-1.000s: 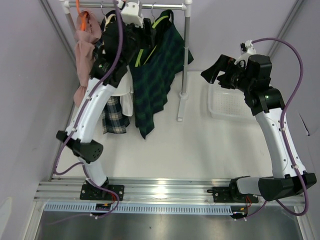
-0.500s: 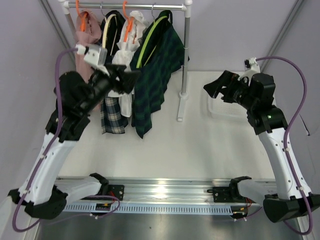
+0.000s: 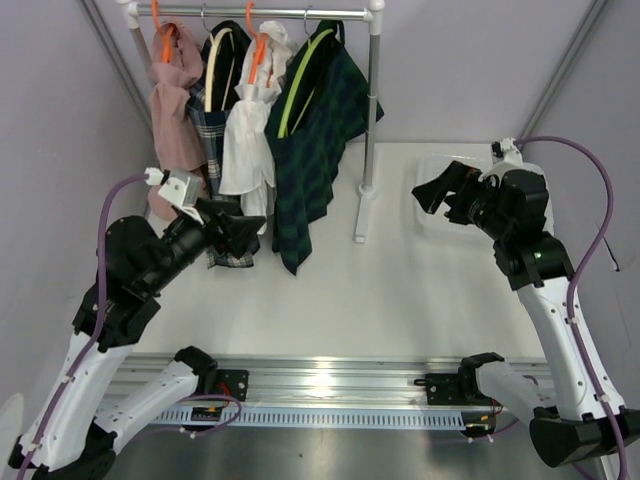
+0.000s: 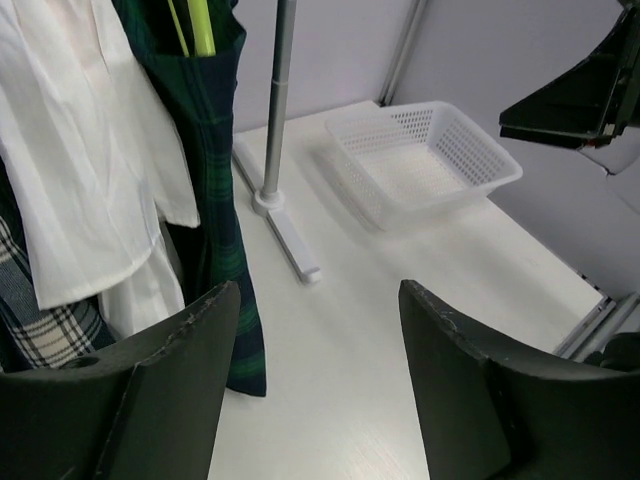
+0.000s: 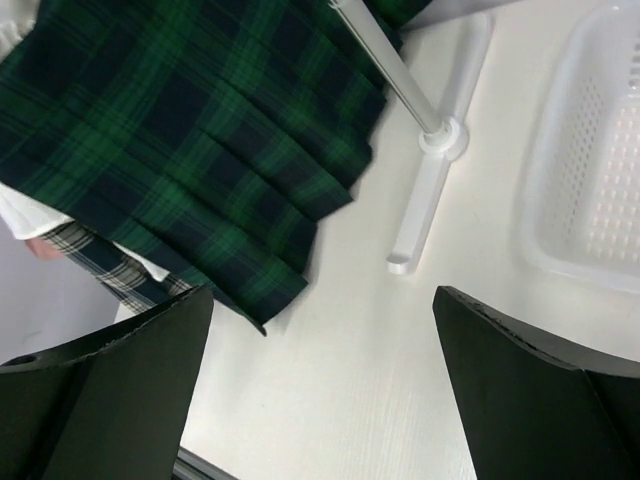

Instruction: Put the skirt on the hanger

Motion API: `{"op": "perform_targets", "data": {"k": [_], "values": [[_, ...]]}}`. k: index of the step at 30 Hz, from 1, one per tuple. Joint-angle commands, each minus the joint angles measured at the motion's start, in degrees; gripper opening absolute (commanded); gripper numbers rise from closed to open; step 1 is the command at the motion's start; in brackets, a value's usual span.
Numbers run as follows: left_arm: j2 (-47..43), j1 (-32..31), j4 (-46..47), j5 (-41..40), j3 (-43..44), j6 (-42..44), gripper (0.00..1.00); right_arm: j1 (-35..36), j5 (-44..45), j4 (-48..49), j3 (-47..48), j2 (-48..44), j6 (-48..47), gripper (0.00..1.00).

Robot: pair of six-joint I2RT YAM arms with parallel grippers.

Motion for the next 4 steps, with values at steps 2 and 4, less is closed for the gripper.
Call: {"op": "perform_targets", "data": {"k": [2, 4], "values": [[-0.7, 0.2, -2.2, 0.7, -1.7, 0.0, 0.70, -0.2, 3.8, 1.0, -0.2, -1.7, -1.1, 0.99], [-0.6, 0.2, -2.6, 0.9, -2.1, 0.2, 0.70, -0.2, 5.3, 1.5, -0.5, -2.0, -1.1, 0.99]]}}
